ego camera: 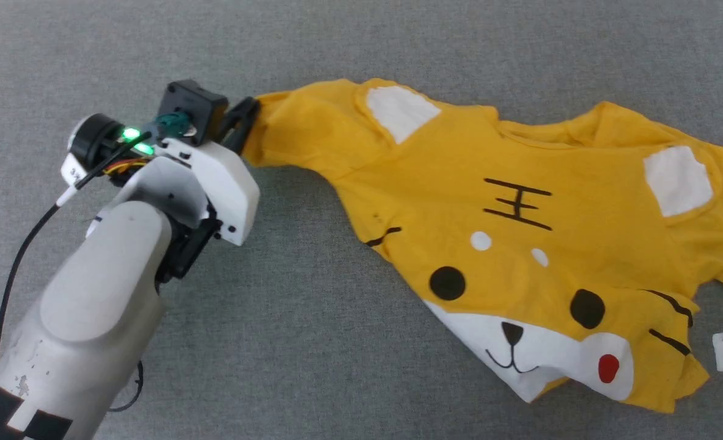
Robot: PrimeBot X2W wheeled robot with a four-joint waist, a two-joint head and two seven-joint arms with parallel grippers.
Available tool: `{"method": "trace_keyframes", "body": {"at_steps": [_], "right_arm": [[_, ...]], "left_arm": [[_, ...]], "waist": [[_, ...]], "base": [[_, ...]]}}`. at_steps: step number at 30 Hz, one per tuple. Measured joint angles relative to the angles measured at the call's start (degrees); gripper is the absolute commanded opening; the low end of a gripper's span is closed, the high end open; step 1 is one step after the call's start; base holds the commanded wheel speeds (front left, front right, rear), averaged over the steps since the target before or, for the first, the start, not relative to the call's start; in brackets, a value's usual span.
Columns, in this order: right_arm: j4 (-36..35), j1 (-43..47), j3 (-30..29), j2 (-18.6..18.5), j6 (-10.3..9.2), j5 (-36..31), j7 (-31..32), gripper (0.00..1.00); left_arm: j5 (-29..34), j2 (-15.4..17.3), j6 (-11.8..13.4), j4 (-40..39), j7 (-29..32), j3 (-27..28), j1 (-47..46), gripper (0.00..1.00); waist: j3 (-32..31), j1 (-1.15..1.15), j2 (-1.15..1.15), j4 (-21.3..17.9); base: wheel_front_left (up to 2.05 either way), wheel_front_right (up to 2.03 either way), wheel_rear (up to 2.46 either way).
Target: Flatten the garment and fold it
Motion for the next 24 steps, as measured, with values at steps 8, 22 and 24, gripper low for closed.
{"method": "trace_keyframes", "body": {"at_steps": [8,22,24], "right_arm": [[0.0,-0.1,0.4,0.0,0.0,-0.1,0.0,1.0],[0.4,-0.2,-0.2,0.0,0.0,-0.8,1.9,1.0],[0.3,0.0,-0.2,0.0,0.0,-1.0,2.2,1.0]], "left_arm": [[1.6,-0.5,5.4,5.6,-4.9,2.1,-0.1,1.0],[2.6,-5.0,8.4,-7.5,-14.2,0.3,1.3,1.0],[3.3,-5.4,7.8,-11.7,-11.6,-3.1,3.5,1.0]], "waist": [[1.4,0.0,0.0,0.0],[-1.7,0.0,0.0,1.8],[-2.6,0.0,0.0,2.1]], "base": [[0.0,0.0,0.0],[0.0,0.0,0.0],[0.0,0.0,0.0]]}}
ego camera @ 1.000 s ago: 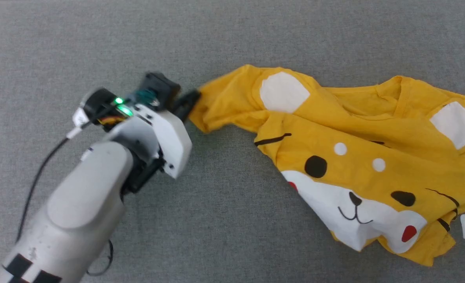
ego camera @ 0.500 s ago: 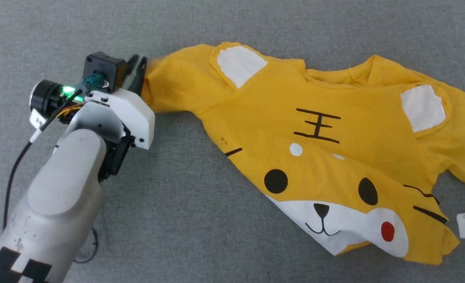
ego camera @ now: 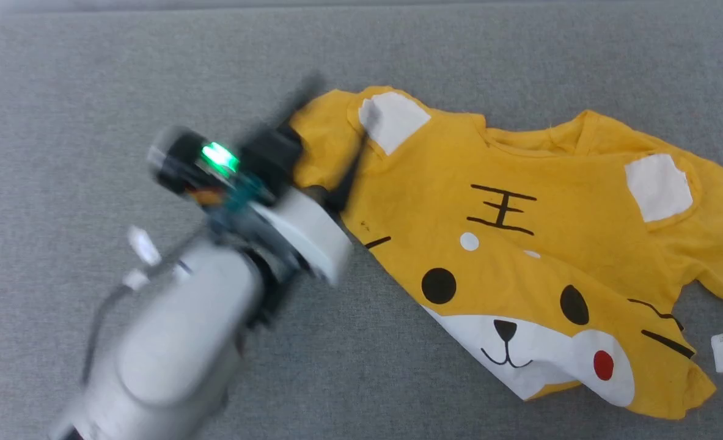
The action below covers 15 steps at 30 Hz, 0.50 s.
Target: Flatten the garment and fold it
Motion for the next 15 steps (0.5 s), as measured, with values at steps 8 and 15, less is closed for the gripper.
{"method": "trace_keyframes", "body": {"at_steps": [8,15], "right_arm": [[-0.3,0.3,0.2,0.0,0.0,-0.2,1.0,1.0],[0.1,1.4,0.2,0.0,0.0,0.4,1.2,1.0]], "left_arm": [[-0.3,-1.3,1.6,-6.2,8.1,-7.6,11.0,1.0],[-4.3,-3.1,6.4,-1.3,9.5,-6.0,17.1,1.0]], "waist": [[-3.1,-0.01,0.0,0.4],[-3.3,-0.01,0.0,-0.7]], "base": [[0.0,0.0,0.0],[0.0,0.0,0.0]]}}
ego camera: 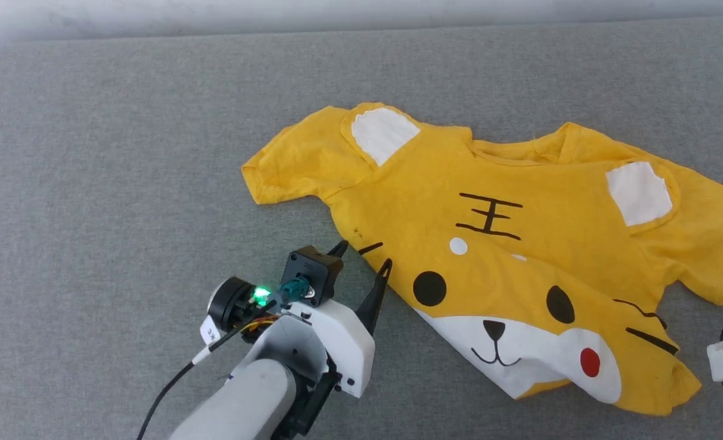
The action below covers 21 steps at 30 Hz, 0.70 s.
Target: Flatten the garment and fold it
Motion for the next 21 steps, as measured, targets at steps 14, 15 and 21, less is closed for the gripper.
{"method": "trace_keyframes", "body": {"at_steps": [14,15,21], "right_arm": [[0.7,-0.2,0.5,0.0,0.0,0.4,-0.3,1.0],[0.7,-0.2,0.5,0.0,0.0,0.4,-0.4,1.0],[1.3,-0.2,0.5,0.0,0.0,0.5,-0.4,1.0]], "left_arm": [[-3.5,-3.8,-2.5,12.4,0.7,0.9,-5.1,0.0],[-3.6,-3.9,-3.0,12.9,0.7,0.8,-5.5,0.0],[-5.2,-4.4,-3.4,13.1,0.7,1.3,-5.8,0.0]], "waist": [[1.5,0.01,0.0,-0.7],[1.6,0.01,0.0,-0.8],[1.4,0.01,0.0,-0.8]], "base": [[0.0,0.0,0.0],[0.0,0.0,0.0],[0.0,0.0,0.0]]}}
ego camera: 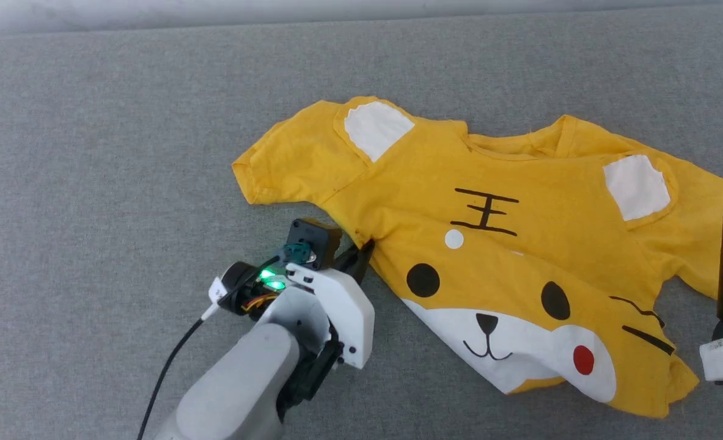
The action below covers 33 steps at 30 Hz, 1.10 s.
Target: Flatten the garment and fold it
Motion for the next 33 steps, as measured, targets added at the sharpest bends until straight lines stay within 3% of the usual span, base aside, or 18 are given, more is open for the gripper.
{"method": "trace_keyframes", "body": {"at_steps": [6,13,21,22,24,25,33], "right_arm": [[0.3,0.0,0.1,0.0,0.0,0.4,-0.2,1.0],[0.7,0.3,-0.3,0.0,0.0,0.9,-0.4,1.0],[0.7,0.5,0.3,0.0,0.0,0.9,0.6,1.0],[0.7,0.5,0.2,0.0,0.0,0.9,0.7,1.0],[0.6,0.8,-0.1,0.0,0.0,0.9,1.0,1.0],[0.6,0.9,-0.1,0.0,0.0,0.8,1.1,1.0],[0.5,1.1,0.1,0.0,0.0,0.8,1.6,1.0]], "left_arm": [[-3.2,4.4,1.4,-10.6,3.7,1.2,6.9,0.0],[-4.6,11.6,6.7,-26.0,8.6,1.6,18.5,0.0],[-8.6,11.6,8.9,-29.8,9.4,0.4,27.6,0.0],[-8.6,11.3,9.2,-29.6,8.8,0.5,27.9,0.09],[-8.6,10.7,9.8,-29.3,7.2,1.3,28.4,0.85],[-8.6,10.6,10.0,-29.1,6.6,1.6,28.5,1.0],[-8.6,12.2,11.9,-31.3,1.4,9.4,27.9,1.0]], "waist": [[-0.8,0.0,0.0,0.0],[-1.0,0.0,0.0,0.9],[-1.1,0.0,0.0,1.6],[-1.1,0.0,0.0,1.8],[-1.3,-0.01,0.0,2.0],[-1.4,0.0,0.0,2.1],[-2.2,-0.01,0.0,3.0]], "base": [[0.0,0.0,0.0],[0.0,0.0,0.0],[0.0,0.0,0.0],[0.0,0.0,0.0],[0.0,0.0,0.0],[0.0,0.0,0.0],[0.0,0.0,0.0]]}}
